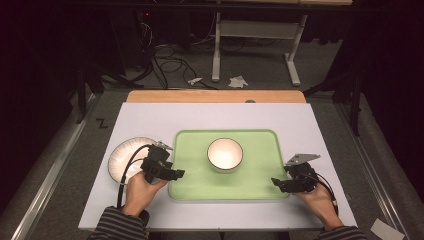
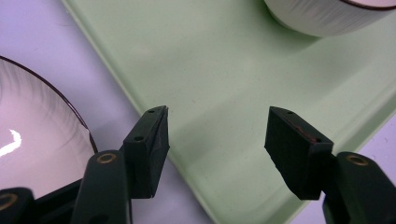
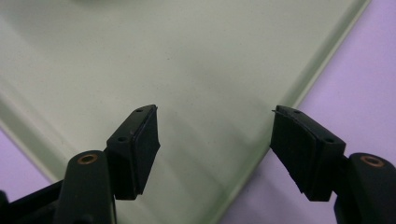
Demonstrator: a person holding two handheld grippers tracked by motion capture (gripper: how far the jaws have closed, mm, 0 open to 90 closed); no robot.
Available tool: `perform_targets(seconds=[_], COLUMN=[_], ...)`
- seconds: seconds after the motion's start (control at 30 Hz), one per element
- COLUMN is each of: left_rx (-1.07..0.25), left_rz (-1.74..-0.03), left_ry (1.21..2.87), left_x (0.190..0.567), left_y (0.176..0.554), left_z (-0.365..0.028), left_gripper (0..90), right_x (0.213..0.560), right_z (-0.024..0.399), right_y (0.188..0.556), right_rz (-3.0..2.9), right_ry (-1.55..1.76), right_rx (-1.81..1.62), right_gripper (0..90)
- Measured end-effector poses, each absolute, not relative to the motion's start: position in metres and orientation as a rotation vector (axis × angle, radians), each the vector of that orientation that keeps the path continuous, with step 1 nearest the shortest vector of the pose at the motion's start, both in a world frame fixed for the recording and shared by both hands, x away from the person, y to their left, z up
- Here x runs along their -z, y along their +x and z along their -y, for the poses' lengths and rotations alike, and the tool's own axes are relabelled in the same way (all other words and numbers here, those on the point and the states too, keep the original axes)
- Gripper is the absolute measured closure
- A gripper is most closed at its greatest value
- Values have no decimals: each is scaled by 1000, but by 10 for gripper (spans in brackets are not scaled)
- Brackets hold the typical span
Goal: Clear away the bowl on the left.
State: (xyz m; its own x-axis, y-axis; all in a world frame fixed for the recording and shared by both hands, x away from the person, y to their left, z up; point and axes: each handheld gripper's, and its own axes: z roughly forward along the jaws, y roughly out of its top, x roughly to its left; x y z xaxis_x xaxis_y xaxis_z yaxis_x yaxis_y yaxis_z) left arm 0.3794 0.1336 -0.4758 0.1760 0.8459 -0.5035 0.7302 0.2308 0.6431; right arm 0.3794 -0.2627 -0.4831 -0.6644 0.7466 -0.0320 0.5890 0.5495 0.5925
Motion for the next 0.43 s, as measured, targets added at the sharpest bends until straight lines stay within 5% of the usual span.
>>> perform_targets(seconds=[0.43], left_rx=[-178], left_rz=[-1574], left_ry=[1558], left_x=[482], left_y=[380], left_z=[-129], left_gripper=[406], right_x=[483], right_z=[262], right_y=[380], right_rz=[-2514], right_ry=[1098], right_rx=[-796], right_gripper=[338])
